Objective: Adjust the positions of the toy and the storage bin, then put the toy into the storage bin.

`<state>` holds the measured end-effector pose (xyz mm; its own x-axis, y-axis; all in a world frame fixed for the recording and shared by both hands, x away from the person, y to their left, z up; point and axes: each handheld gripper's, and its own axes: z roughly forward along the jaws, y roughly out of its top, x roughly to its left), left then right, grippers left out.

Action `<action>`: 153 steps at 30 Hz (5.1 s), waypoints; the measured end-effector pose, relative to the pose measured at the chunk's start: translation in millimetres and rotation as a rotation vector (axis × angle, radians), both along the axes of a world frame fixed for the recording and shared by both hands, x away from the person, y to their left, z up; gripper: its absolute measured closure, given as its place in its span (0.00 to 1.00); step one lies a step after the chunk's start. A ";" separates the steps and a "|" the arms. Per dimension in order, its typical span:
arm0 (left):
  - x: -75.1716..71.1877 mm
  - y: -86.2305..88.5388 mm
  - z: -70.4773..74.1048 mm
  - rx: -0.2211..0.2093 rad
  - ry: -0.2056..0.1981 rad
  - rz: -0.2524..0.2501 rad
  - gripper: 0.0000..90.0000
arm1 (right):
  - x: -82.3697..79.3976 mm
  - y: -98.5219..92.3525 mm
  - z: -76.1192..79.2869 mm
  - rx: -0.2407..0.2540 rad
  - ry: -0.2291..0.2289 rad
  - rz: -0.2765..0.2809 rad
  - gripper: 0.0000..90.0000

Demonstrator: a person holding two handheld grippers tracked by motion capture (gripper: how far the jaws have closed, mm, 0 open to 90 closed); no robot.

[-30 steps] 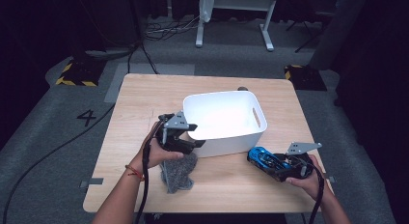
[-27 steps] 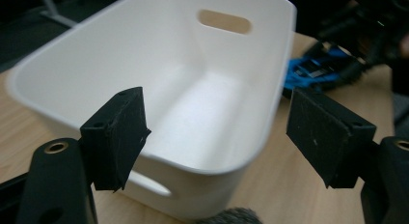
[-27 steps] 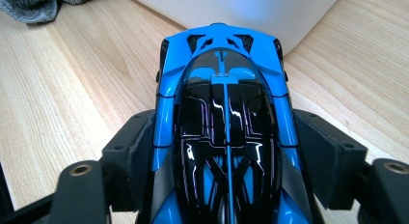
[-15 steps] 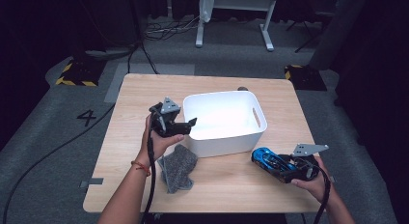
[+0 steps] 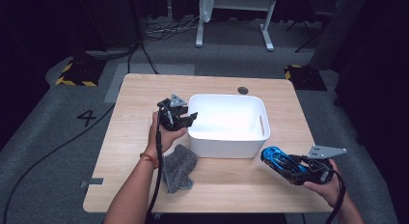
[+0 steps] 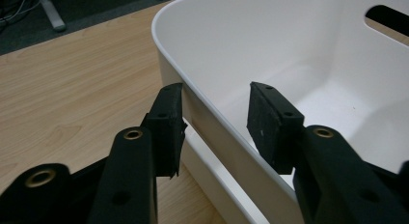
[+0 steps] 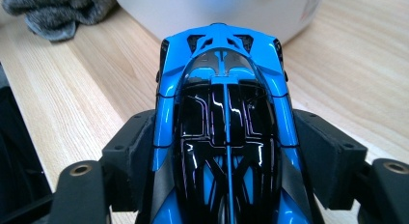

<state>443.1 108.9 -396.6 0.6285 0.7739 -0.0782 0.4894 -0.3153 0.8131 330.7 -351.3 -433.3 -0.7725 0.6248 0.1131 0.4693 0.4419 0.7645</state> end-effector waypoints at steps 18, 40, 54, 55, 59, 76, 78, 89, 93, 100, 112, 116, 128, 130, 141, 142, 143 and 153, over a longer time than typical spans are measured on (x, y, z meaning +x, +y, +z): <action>-10.6 -7.5 -5.0 -0.014 0.003 -0.062 0.57 | -6.2 -29.1 49.1 0.055 -0.105 -0.053 0.31; -48.8 -28.4 -4.9 -0.023 -0.002 -0.070 0.48 | 32.7 24.3 100.2 0.044 -0.178 0.051 0.31; -71.0 -23.8 2.0 -0.001 -0.033 -0.145 0.41 | 56.4 69.1 90.4 -0.001 -0.136 0.129 0.31; -72.9 -23.2 2.5 0.003 -0.039 -0.148 0.38 | 57.2 71.8 89.3 -0.005 -0.128 0.134 0.31; -79.8 -16.0 6.6 0.000 -0.066 -0.175 0.29 | 61.1 80.0 85.5 -0.020 -0.116 0.152 0.31; -117.7 34.0 3.1 0.047 -0.124 -0.223 0.17 | 71.6 103.5 72.0 -0.077 -0.076 0.215 0.31; -120.2 39.8 -4.6 0.074 -0.110 -0.234 0.17 | 72.8 105.8 70.2 -0.082 -0.067 0.221 0.31; -118.1 70.7 -59.0 0.169 -0.007 -0.187 0.18 | 79.3 117.3 63.5 -0.160 -0.041 0.264 0.31; -115.6 80.4 -72.8 0.156 0.037 -0.174 0.18 | 82.9 121.7 65.1 -0.217 -0.030 0.285 0.31; -112.7 87.0 -90.0 0.158 0.084 -0.158 0.17 | 88.7 135.3 65.5 -0.316 0.006 0.343 0.31; -117.9 110.7 -92.2 0.146 0.046 -0.066 0.18 | 89.8 151.0 64.4 -0.424 0.043 0.401 0.31; -118.8 114.7 -95.9 0.182 0.066 -0.060 0.18 | 88.0 153.4 63.5 -0.444 0.052 0.415 0.31; -112.7 117.6 -107.0 0.184 0.112 -0.099 0.16 | 86.0 165.1 62.9 -0.514 0.056 0.423 0.31; -112.8 117.5 -107.0 0.184 0.112 -0.098 0.16 | 86.0 168.5 63.1 -0.529 0.061 0.421 0.31; -112.8 116.7 -107.4 0.175 0.116 -0.102 0.17 | 103.2 180.9 53.1 -0.563 0.146 0.431 0.31; -112.9 116.7 -107.4 0.177 0.115 -0.102 0.17 | 104.5 181.3 51.3 -0.562 0.161 0.436 0.31; -112.8 116.8 -107.1 0.180 0.115 -0.103 0.17 | 104.6 182.5 49.7 -0.571 0.164 0.439 0.31; -113.0 116.6 -107.3 0.179 0.112 -0.101 0.17 | 103.4 185.7 45.0 -0.616 0.157 0.440 0.31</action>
<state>330.1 225.5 -503.9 0.6989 0.7150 -0.0191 0.5318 -0.5016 0.6823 434.2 -165.7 -388.4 -0.9680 0.2494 -0.0267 0.2343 0.9370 0.2590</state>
